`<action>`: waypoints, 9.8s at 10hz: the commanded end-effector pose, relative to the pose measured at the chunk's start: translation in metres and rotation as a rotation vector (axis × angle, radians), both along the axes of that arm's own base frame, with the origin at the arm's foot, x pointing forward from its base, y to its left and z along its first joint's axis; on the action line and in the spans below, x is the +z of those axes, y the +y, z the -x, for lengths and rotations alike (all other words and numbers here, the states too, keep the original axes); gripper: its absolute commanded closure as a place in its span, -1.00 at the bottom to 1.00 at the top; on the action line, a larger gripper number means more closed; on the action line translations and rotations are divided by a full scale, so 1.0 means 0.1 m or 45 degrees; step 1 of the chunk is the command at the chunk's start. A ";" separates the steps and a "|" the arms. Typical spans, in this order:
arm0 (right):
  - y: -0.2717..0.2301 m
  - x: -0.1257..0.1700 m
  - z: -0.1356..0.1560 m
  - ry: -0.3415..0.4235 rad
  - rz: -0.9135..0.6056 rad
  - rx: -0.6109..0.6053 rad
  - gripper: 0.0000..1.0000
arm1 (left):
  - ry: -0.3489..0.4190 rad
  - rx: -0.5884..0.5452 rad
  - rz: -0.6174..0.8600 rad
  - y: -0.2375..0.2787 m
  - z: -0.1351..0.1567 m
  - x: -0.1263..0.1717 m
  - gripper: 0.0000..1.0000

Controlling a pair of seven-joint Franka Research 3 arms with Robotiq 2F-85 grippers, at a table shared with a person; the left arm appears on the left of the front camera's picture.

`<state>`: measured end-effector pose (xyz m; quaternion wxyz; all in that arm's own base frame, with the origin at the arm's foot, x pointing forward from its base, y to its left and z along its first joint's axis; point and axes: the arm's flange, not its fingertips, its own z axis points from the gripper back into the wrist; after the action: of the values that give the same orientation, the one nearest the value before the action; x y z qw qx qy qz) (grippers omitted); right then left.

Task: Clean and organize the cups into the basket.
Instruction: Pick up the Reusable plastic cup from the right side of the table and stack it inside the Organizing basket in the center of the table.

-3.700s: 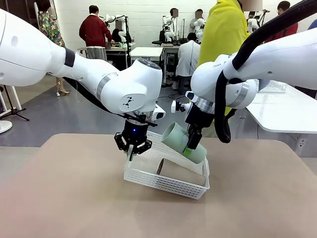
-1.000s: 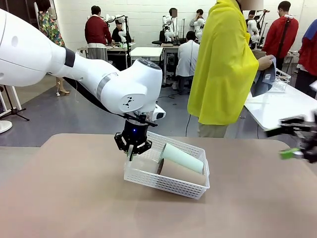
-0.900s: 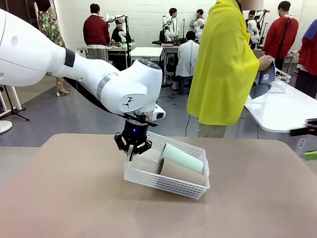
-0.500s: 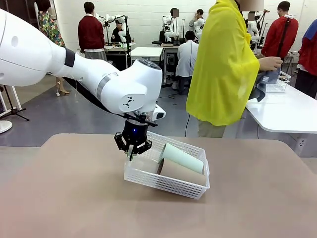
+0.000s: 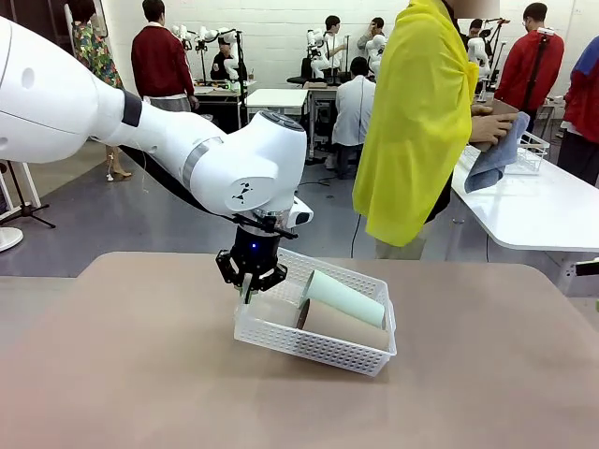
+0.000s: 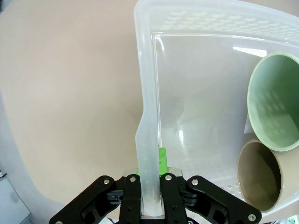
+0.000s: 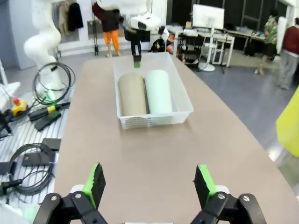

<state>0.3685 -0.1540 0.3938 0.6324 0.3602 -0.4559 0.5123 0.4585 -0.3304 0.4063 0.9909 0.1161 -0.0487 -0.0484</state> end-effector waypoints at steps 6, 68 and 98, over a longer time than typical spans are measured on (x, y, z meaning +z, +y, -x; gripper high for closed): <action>-0.04 0.03 0.07 -0.004 -0.023 -0.019 -1.00 | -0.009 -0.011 -0.010 0.00 0.02 -0.01 1.00; 1.89 0.77 -0.27 0.093 0.288 0.047 1.00 | -0.009 -0.011 -0.010 0.00 0.02 -0.01 1.00; 4.15 0.36 -0.91 0.405 1.298 0.113 -0.64 | -0.009 -0.011 -0.010 0.00 0.02 -0.01 1.00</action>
<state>0.4596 0.2614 0.4297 0.7662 0.0993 -0.0323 0.6341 0.4585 -0.3304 0.4062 0.9909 0.1162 -0.0485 -0.0485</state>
